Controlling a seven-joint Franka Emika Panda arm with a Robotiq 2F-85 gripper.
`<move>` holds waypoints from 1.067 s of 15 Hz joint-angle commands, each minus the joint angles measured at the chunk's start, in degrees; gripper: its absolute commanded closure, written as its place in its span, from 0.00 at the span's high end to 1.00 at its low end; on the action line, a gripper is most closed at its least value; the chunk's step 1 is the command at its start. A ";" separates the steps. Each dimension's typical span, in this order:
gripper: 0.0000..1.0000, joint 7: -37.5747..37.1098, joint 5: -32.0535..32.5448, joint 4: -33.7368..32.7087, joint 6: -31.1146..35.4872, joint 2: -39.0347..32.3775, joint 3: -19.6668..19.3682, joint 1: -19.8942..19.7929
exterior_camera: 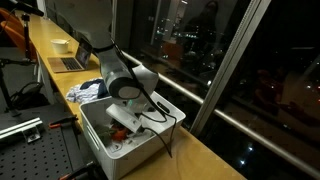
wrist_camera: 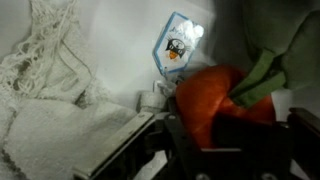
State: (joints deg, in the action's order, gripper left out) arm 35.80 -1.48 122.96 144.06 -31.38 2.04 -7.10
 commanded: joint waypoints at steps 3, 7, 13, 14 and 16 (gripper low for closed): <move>0.00 -5.11 0.90 8.14 -1.00 11.25 1.12 0.22; 0.00 -9.83 4.00 9.71 -4.18 22.19 0.86 3.22; 0.00 -16.13 8.89 4.53 -16.59 36.12 1.65 8.24; 0.00 -16.88 9.34 2.69 -19.14 37.62 2.16 9.22; 0.00 -18.74 10.68 -2.30 -24.02 38.91 3.76 11.34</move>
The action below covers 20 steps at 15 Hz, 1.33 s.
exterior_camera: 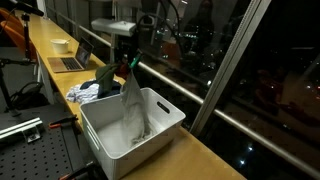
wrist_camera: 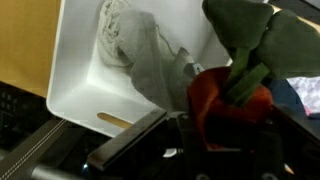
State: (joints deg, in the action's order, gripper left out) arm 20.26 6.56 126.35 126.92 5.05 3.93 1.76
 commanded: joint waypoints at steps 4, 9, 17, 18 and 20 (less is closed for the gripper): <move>0.00 -6.92 8.04 -17.88 -16.68 0.80 7.00 6.75; 0.00 -9.62 17.47 -34.55 -29.15 -5.22 14.09 12.57; 0.00 -9.94 32.79 -58.07 -46.06 -17.36 19.46 24.15; 0.00 -9.76 34.44 -60.67 -47.53 -19.12 19.45 25.80; 0.00 -9.11 37.64 -66.60 -50.75 -23.11 19.82 28.70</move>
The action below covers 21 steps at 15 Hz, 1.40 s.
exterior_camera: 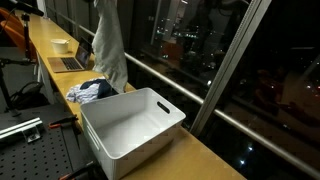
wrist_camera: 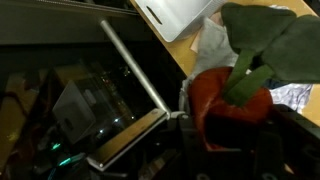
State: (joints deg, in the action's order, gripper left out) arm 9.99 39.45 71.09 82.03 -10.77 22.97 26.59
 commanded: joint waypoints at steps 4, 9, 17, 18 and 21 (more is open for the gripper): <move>0.00 2.77 7.76 -21.81 -9.62 -15.73 -0.46 8.03; 0.00 1.09 -2.02 -15.77 -5.22 -16.32 -1.22 1.40; 0.00 2.05 -31.71 12.41 18.07 -10.78 -0.07 -19.89; 0.00 2.78 -34.02 15.75 21.24 -10.05 0.04 -21.30; 0.00 5.94 -40.77 25.31 29.84 -7.10 -3.27 -21.08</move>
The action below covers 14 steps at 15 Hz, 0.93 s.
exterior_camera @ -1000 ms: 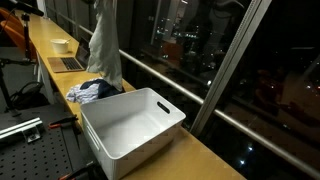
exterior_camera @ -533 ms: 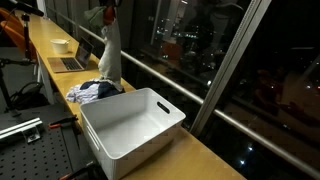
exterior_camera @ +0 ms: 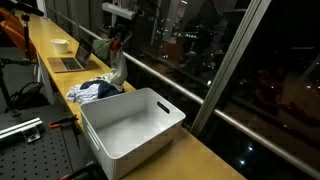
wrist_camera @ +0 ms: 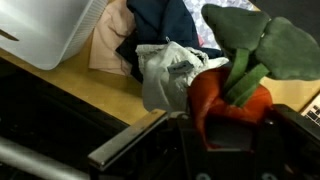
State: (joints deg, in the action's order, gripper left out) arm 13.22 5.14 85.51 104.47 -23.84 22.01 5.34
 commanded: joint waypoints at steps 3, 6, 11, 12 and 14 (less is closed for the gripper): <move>0.00 5.25 -11.20 19.24 13.59 8.93 -2.85 0.54; 0.00 4.85 -11.02 24.82 17.57 11.36 -3.19 2.29; 0.32 3.59 -8.05 28.72 20.33 15.01 -4.27 4.57; 0.40 3.49 -7.90 28.89 20.23 15.74 -4.52 4.71; 0.54 3.78 -8.09 29.57 20.36 17.38 -5.08 4.79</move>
State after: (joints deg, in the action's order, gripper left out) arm 16.95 -3.65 112.64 123.61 -10.30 18.72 9.08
